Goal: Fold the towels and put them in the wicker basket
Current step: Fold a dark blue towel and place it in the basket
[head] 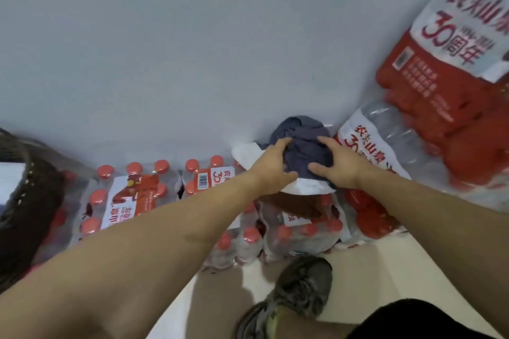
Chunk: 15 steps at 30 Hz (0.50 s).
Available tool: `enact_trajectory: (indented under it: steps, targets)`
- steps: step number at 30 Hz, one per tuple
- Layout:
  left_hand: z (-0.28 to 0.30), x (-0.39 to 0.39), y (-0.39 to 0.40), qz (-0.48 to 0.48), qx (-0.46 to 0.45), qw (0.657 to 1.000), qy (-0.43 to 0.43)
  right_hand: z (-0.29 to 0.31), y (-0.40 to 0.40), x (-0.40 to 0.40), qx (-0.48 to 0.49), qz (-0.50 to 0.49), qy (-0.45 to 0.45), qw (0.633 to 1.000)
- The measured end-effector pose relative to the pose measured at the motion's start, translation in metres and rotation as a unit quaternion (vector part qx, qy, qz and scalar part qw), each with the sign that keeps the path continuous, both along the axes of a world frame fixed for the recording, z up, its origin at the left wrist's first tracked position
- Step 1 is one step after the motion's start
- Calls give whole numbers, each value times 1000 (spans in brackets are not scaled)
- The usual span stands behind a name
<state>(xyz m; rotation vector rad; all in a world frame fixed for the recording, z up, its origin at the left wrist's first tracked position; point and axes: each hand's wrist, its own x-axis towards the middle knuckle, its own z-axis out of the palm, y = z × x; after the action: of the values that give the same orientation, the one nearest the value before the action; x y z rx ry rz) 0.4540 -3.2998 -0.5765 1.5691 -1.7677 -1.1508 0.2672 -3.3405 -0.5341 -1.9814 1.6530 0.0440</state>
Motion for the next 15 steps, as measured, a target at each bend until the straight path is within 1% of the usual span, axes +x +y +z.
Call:
enact_trajectory:
  steps: [2,3,4,6,9,10,11,12,14,15]
  targets:
    - [-5,-7,-10,18,26,999,41,-9,-5,3,9,13,48,999]
    - [-6,-8,-14,37,39,998,39,-11,-7,7,1,12,59,998]
    - [-7,-8,-18,52,46,997,17,-13,-7,11,-8,8,59,998]
    - [-5,-8,-25,47,49,997,-39,-14,-8,19,-26,9,60,998]
    - [2,-13,-25,25,51,997,-60,-13,-2,31,-23,13,76,997]
    - [5,-14,-25,27,45,997,-62,-11,0,33,-27,8,65,997]
    - [7,-13,-23,36,34,997,-59,-10,1,34,-20,-8,24,999]
    - [12,-11,-22,50,18,997,-49,-7,3,34,-3,-32,-46,998]
    - [26,1,-17,76,-29,996,-24,4,11,36,22,-67,-195,978]
    - [35,9,-14,85,-57,995,-15,11,15,38,19,-69,-243,967]
